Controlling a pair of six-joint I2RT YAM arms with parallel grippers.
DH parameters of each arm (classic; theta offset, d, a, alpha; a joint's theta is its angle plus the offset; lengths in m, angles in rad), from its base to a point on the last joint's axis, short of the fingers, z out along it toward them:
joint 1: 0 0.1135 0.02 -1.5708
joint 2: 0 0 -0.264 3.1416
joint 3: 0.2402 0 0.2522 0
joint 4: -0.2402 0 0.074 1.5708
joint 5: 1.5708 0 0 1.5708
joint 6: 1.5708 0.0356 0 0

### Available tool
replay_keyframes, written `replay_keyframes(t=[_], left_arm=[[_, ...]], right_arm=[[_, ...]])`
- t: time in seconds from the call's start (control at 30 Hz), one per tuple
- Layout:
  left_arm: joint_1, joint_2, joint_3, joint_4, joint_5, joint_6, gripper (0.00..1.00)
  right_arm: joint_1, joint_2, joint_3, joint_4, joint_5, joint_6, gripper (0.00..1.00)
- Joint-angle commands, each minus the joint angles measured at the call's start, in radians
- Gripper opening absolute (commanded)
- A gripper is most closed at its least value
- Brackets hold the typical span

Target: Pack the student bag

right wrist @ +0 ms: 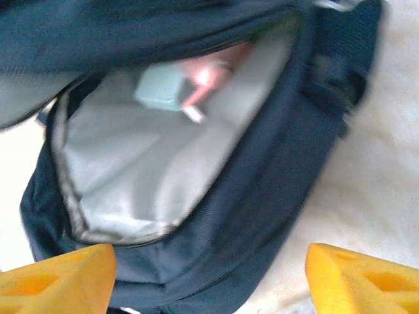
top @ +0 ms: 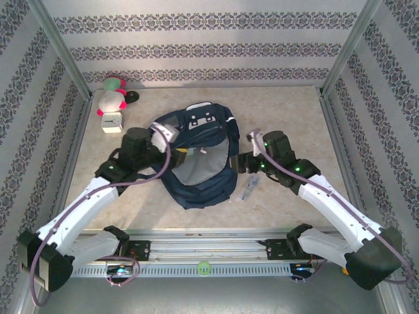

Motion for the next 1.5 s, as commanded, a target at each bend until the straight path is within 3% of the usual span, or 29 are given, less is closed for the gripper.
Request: replay_keyframes(t=[0.0,0.1,0.27,0.33,0.47,0.53,0.63,0.83,0.9,1.0,1.13,1.3,1.47], left_arm=[[0.116,-0.045,-0.035,-0.117,-0.055,-0.051,0.71],[0.187,-0.052,-0.036,-0.145,-0.025,-0.044,0.71],[0.2,-0.082,-0.056,-0.083,0.274,0.029,0.71],[0.201,-0.084,-0.071,-0.049,0.196,-0.01,0.71],[0.207,-0.016,-0.038,-0.122,-0.124,-0.073,0.71],[0.219,0.019,-0.01,-0.168,-0.196,-0.12,0.71],[0.228,0.05,0.0,-0.198,-0.155,-0.169,0.7],[0.263,0.053,-0.073,-0.12,-0.088,-0.046,0.7],[0.29,0.083,-0.063,-0.116,-0.041,-0.002,0.7],[0.293,0.122,-0.033,-0.157,0.041,0.175,0.7],[0.293,0.14,-0.032,-0.22,0.175,0.498,0.7],[0.293,0.191,-0.043,-0.27,0.218,0.758,0.7],[0.279,0.279,-0.05,-0.198,0.273,0.79,0.68]], right_arm=[[0.068,0.048,0.09,0.009,-0.033,-0.289,0.74],[0.102,0.103,0.164,0.013,-0.05,-0.348,0.73],[0.138,0.146,0.244,0.035,-0.118,-0.503,0.7],[0.172,0.158,0.25,0.035,-0.126,-0.62,0.69],[0.282,0.233,0.248,-0.006,-0.092,-0.883,0.69],[0.325,0.296,0.261,-0.03,-0.068,-0.946,0.7],[0.355,0.401,0.269,-0.038,-0.052,-1.0,0.7],[0.367,0.632,0.267,-0.046,0.139,-1.096,0.68],[0.369,0.681,0.266,-0.038,0.232,-1.113,0.62],[0.368,0.666,0.252,0.01,0.339,-1.127,0.33],[0.32,0.494,0.23,0.051,0.204,-1.14,0.06],[0.21,0.335,0.212,0.119,-0.036,-1.112,0.0],[0.151,0.34,0.247,0.131,-0.115,-1.079,0.0]])
